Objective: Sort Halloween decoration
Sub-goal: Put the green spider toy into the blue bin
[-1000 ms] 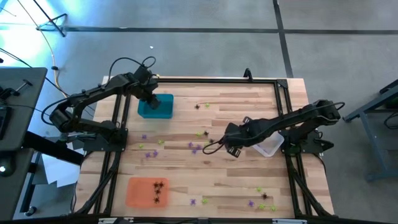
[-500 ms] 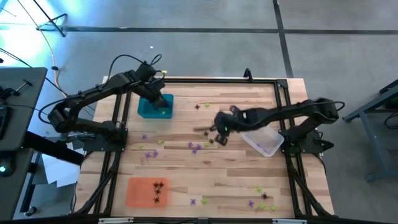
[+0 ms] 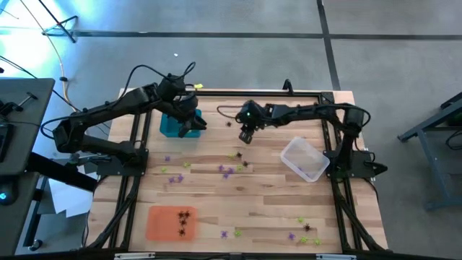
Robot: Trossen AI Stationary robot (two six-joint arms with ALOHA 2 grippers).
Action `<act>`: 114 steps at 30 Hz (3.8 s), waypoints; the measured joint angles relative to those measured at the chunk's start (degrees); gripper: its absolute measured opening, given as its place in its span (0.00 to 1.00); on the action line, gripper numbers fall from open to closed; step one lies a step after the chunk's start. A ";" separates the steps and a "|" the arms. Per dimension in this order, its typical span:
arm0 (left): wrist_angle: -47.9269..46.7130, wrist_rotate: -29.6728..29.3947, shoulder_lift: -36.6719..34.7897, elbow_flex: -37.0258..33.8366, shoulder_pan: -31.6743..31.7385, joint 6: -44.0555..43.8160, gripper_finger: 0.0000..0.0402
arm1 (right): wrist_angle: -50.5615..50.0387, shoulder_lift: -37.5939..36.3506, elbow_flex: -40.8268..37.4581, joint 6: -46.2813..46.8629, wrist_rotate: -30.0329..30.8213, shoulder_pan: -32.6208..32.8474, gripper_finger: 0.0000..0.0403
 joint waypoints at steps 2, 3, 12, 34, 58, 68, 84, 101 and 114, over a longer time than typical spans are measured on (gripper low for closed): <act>0.17 -0.91 0.00 0.30 0.04 0.44 0.24 | 0.55 0.74 0.00 -1.45 -0.51 -1.80 0.31; 0.62 -1.82 0.00 0.30 0.04 0.41 0.24 | 0.60 1.15 0.00 -1.96 -1.11 -2.58 0.31; 6.51 -3.18 0.00 0.30 0.07 0.39 0.23 | 4.43 5.06 0.00 -5.49 -7.28 -6.14 0.31; 10.78 -3.11 0.00 0.30 0.17 0.35 0.23 | 8.73 10.91 3.39 -5.44 -12.50 -8.37 0.31; 9.77 -2.61 0.02 0.34 0.31 0.37 0.23 | -18.72 16.72 20.46 -4.83 -13.26 -8.30 0.02; 0.02 -2.67 0.04 0.34 0.31 4.40 0.23 | -29.22 16.71 31.79 -5.97 -12.97 -5.08 0.01; -4.03 -8.68 0.04 -7.43 -0.20 8.80 0.23 | -47.06 16.10 50.75 -11.32 2.72 10.25 0.00; 1.56 -8.71 0.04 -8.51 -3.54 7.41 0.23 | -63.29 4.47 51.60 0.12 20.73 11.14 0.00; 20.13 -9.97 0.00 -8.99 -7.04 10.40 0.23 | -26.00 -11.72 21.65 -1.18 14.37 10.86 0.00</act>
